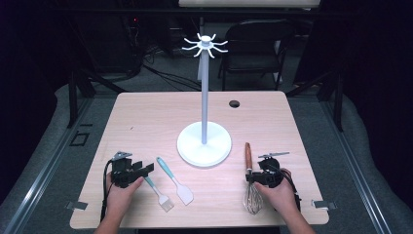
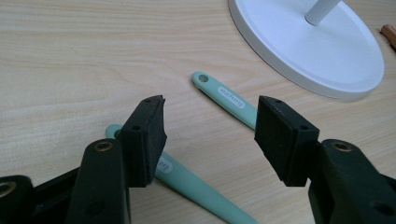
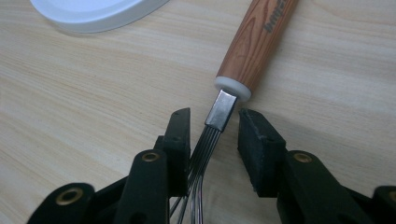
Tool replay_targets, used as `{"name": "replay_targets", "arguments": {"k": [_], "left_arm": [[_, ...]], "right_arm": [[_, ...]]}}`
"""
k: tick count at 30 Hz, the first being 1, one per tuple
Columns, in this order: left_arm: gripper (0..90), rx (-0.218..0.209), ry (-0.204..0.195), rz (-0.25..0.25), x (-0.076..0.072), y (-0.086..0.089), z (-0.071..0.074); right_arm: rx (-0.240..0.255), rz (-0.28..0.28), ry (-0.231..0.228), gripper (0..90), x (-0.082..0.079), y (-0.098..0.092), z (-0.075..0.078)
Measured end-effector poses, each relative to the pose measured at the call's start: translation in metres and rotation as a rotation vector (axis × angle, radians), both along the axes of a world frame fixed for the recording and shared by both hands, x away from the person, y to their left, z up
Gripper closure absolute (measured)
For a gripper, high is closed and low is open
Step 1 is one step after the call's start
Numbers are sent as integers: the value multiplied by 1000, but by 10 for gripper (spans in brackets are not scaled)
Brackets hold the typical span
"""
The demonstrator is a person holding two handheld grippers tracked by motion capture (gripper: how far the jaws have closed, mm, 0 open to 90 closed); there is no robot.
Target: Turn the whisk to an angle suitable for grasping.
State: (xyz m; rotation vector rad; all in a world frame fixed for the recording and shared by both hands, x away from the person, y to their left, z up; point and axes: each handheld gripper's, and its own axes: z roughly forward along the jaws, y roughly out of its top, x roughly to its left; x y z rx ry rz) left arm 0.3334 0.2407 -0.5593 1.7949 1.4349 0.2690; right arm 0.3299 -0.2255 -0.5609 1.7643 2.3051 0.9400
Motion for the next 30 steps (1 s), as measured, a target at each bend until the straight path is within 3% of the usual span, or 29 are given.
{"name": "replay_targets", "arguments": {"k": [3, 17, 25, 30], "left_arm": [[427, -1, -4, 3, 0, -1, 0], [426, 0, -3, 0, -1, -2, 0], [426, -1, -3, -1, -1, -3, 0], [427, -3, -3, -3, -1, -4, 0]], "right_arm": [[27, 1, 2, 686, 0, -1, -1], [-7, -35, -18, 811, -3, -21, 10], [11, -48, -3, 772, -2, -24, 10], [22, -60, 35, 748, 2, -21, 6]]}}
